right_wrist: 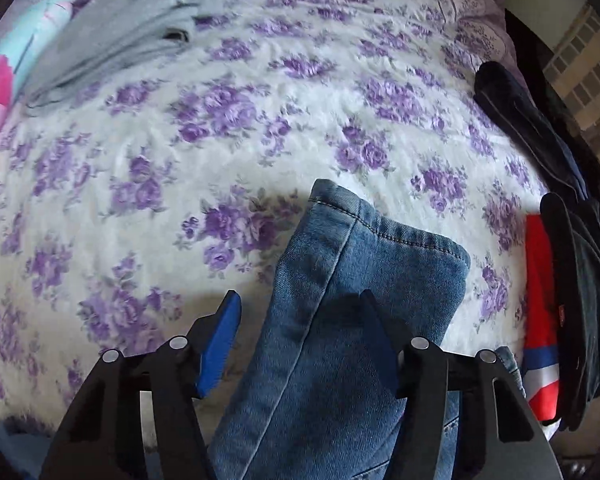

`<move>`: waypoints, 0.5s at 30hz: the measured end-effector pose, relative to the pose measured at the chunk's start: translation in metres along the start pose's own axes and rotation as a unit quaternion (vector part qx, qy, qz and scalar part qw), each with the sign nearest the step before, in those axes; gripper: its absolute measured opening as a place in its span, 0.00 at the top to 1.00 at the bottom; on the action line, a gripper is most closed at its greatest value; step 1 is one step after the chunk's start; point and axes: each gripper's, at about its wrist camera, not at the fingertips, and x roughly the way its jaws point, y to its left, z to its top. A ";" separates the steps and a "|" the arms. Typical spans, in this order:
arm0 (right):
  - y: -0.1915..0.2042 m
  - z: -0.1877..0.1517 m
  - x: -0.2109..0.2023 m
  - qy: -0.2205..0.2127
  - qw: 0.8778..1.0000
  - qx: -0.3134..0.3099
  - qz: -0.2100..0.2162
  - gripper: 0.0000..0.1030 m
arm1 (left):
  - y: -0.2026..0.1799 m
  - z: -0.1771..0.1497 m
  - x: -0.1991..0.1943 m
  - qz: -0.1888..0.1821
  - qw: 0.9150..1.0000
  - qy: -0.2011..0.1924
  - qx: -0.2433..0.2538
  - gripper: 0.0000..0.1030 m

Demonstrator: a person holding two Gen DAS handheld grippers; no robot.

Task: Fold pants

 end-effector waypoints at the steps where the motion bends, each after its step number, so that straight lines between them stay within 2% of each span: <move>1: -0.001 0.000 0.001 0.003 1.000 0.002 0.000 0.43 | 0.002 0.001 0.000 -0.006 1.000 -0.002 -0.004 0.04; 2: -0.002 0.000 0.001 0.002 1.000 0.001 -0.003 0.47 | 0.003 0.001 -0.001 -0.009 1.000 -0.003 -0.006 0.04; 4: -0.007 -0.002 -0.002 -0.001 1.000 0.003 -0.002 0.72 | 0.002 0.001 0.000 -0.009 1.000 -0.003 -0.003 0.04; 6: -0.017 -0.005 -0.007 0.000 1.000 0.016 0.018 0.83 | 0.001 0.001 0.000 -0.009 1.000 -0.003 -0.002 0.04; 9: -0.040 -0.013 -0.030 -0.025 0.998 0.029 0.041 0.87 | 0.001 0.000 0.000 -0.011 1.000 -0.004 -0.004 0.04; 11: -0.062 -0.022 -0.059 -0.059 0.994 0.045 0.076 0.87 | 0.001 0.000 -0.001 -0.011 1.000 -0.004 -0.004 0.04; 12: -0.073 -0.026 -0.073 -0.076 0.991 0.052 0.096 0.87 | 0.000 0.000 -0.001 -0.011 1.000 -0.004 -0.004 0.04; 15: -0.116 -0.052 -0.121 -0.132 0.971 0.083 0.179 0.87 | 0.001 0.000 0.000 -0.012 1.000 -0.005 -0.005 0.04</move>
